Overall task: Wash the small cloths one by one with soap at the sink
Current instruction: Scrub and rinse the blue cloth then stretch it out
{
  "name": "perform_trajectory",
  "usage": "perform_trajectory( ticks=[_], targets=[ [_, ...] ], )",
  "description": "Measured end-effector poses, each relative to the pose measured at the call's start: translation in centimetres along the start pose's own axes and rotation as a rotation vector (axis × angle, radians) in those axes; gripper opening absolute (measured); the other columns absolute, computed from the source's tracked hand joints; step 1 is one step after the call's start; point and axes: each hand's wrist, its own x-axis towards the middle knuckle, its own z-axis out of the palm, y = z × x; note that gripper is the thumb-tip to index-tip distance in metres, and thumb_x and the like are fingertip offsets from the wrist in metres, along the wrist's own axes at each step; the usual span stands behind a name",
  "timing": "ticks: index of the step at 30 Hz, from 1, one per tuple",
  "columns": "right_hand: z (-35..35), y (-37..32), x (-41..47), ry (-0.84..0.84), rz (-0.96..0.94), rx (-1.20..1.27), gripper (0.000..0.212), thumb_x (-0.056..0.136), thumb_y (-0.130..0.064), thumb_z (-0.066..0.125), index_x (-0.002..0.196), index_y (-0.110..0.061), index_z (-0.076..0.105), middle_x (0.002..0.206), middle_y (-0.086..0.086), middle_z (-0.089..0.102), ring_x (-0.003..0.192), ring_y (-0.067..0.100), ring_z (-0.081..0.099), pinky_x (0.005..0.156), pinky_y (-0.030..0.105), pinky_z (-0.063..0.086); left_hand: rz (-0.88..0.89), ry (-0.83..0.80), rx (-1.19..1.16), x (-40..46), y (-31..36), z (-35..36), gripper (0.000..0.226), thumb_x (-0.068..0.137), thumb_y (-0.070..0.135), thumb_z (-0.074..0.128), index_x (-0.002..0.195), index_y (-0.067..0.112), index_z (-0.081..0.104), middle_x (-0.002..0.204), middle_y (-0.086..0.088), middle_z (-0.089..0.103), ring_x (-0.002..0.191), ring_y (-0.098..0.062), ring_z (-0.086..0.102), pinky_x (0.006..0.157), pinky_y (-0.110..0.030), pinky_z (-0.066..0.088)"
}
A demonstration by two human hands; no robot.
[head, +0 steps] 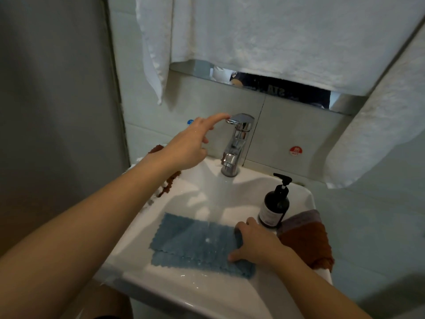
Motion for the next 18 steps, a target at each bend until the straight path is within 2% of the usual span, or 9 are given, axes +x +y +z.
perform_trajectory(
  ticks=[2, 5, 7, 10, 12, 15, 18],
  targets=[
    [-1.1, 0.0, -0.4, 0.186, 0.011, 0.131, 0.060, 0.077, -0.055, 0.072, 0.125, -0.026, 0.051, 0.120, -0.003, 0.049, 0.103, 0.016, 0.052, 0.087, 0.034, 0.050, -0.024, -0.037, -0.023, -1.1, -1.4, 0.3, 0.098, 0.084, -0.008, 0.057, 0.143, 0.059, 0.017, 0.134, 0.005, 0.038, 0.108, -0.009, 0.054, 0.078, -0.024, 0.052],
    [-2.8, 0.2, -1.1, 0.651, -0.004, 0.292, 0.033, 0.084, -0.035, 0.073, 0.110, -0.025, 0.055, 0.102, -0.009, 0.051, 0.090, 0.009, 0.050, 0.081, 0.029, 0.049, -0.096, -0.189, -0.046, -3.5, -4.0, 1.8, 0.091, 0.085, 0.009, 0.070, 0.145, 0.055, 0.020, 0.130, 0.004, 0.044, 0.104, -0.012, 0.056, 0.086, -0.029, 0.053],
    [-3.6, 0.7, -1.3, 0.910, 0.009, 0.344, 0.035, 0.081, -0.023, 0.077, 0.106, -0.018, 0.053, 0.100, -0.005, 0.047, 0.091, 0.011, 0.044, 0.078, 0.028, 0.044, -0.144, -0.331, -0.007, -5.0, -5.6, 3.1, 0.082, 0.084, 0.026, 0.075, 0.147, 0.048, 0.027, 0.125, 0.004, 0.049, 0.102, -0.013, 0.056, 0.088, -0.029, 0.050],
    [-3.8, 2.0, -1.1, 1.200, 0.076, 0.338, 0.054, 0.071, -0.012, 0.082, 0.112, -0.009, 0.048, 0.108, 0.011, 0.047, 0.099, 0.021, 0.039, 0.087, 0.032, 0.038, -0.194, -0.530, 0.065, -6.9, -7.4, 4.6, 0.062, 0.082, 0.038, 0.076, 0.136, 0.038, 0.046, 0.118, 0.006, 0.054, 0.101, -0.011, 0.056, 0.088, -0.028, 0.049],
    [-3.7, 2.6, -0.9, 1.175, 0.124, 0.384, 0.072, 0.069, -0.013, 0.084, 0.127, -0.013, 0.040, 0.124, 0.016, 0.043, 0.113, 0.028, 0.038, 0.098, 0.040, 0.036, -0.221, -0.628, 0.123, -8.0, -8.4, 5.3, 0.056, 0.078, 0.040, 0.079, 0.127, 0.037, 0.053, 0.114, 0.008, 0.056, 0.100, -0.011, 0.056, 0.091, -0.030, 0.049],
    [-3.5, 3.7, -0.2, 0.885, 0.199, 0.613, 0.097, 0.069, -0.015, 0.087, 0.146, -0.023, 0.027, 0.143, 0.009, 0.038, 0.131, 0.027, 0.037, 0.112, 0.047, 0.035, -0.254, -0.743, 0.203, -8.8, -9.3, 5.7, 0.061, 0.072, 0.041, 0.084, 0.126, 0.033, 0.056, 0.117, 0.009, 0.055, 0.105, -0.013, 0.056, 0.095, -0.031, 0.048],
    [-3.5, 4.0, 0.5, 0.730, 0.195, 0.742, 0.110, 0.074, -0.008, 0.082, 0.151, -0.039, 0.009, 0.147, 0.008, 0.043, 0.130, 0.029, 0.047, 0.107, 0.050, 0.043, -0.247, -0.762, 0.230, -8.8, -9.7, 5.9, 0.069, 0.067, 0.038, 0.087, 0.128, 0.033, 0.055, 0.116, 0.010, 0.051, 0.106, -0.013, 0.053, 0.095, -0.030, 0.047]
  ],
)
